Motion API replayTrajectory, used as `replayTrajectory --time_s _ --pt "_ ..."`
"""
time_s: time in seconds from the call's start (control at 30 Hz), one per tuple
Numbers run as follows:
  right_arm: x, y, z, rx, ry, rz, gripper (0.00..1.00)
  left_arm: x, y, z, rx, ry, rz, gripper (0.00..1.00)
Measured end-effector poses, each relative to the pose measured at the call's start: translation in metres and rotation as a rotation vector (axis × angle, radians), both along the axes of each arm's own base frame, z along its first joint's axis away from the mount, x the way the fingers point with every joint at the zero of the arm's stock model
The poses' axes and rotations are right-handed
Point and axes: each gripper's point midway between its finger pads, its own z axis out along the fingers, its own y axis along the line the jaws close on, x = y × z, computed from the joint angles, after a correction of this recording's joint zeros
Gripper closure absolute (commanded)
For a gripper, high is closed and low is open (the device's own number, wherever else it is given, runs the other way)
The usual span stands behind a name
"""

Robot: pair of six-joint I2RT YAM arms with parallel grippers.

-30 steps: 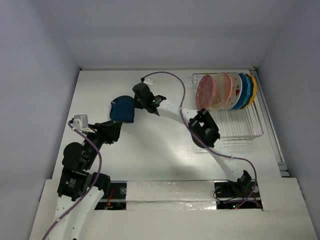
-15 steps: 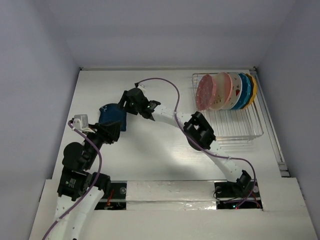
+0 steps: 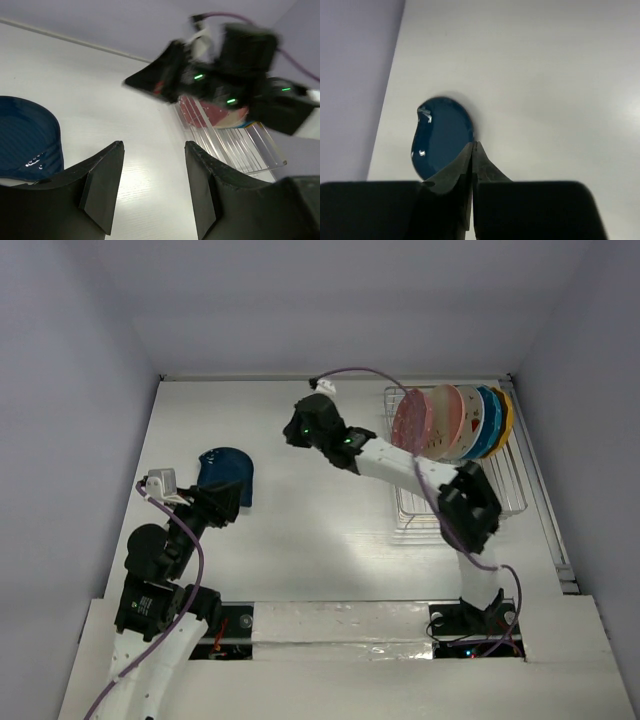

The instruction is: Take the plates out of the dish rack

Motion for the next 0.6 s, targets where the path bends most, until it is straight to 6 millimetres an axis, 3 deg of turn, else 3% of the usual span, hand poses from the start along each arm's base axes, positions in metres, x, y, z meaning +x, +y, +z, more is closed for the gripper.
replayTrajectory --time_s 0.03,0.1,0.23,0.3,0.37,0.5,0.6 --pt "0.003 -0.015 0.037 0.028 -0.052 -0.024 1.0 0.0 0.0 0.0 0.0 0.001 0.001 0.6" --pt "0.007 -0.062 0.077 0.01 -0.147 -0.083 1.0 0.001 0.0 -0.001 -0.001 0.004 0.003 0.76" --pt "0.005 -0.186 0.121 -0.072 -0.258 -0.29 0.94 0.002 0.0 -0.002 0.001 0.01 0.003 0.93" --pt "0.005 -0.243 0.125 -0.124 -0.277 -0.405 0.57 0.004 0.0 -0.004 0.005 0.017 0.004 0.96" --pt "0.0 -0.285 0.119 -0.195 -0.266 -0.484 0.27 0.006 0.0 -0.006 0.01 0.029 0.008 0.98" --pt "-0.002 -0.327 0.095 -0.335 -0.203 -0.568 0.25 0.01 -0.001 -0.011 0.017 0.049 0.01 0.97" --pt "0.002 -0.348 0.069 -0.406 -0.144 -0.588 0.27 0.01 -0.001 -0.011 0.02 0.05 0.01 0.82"
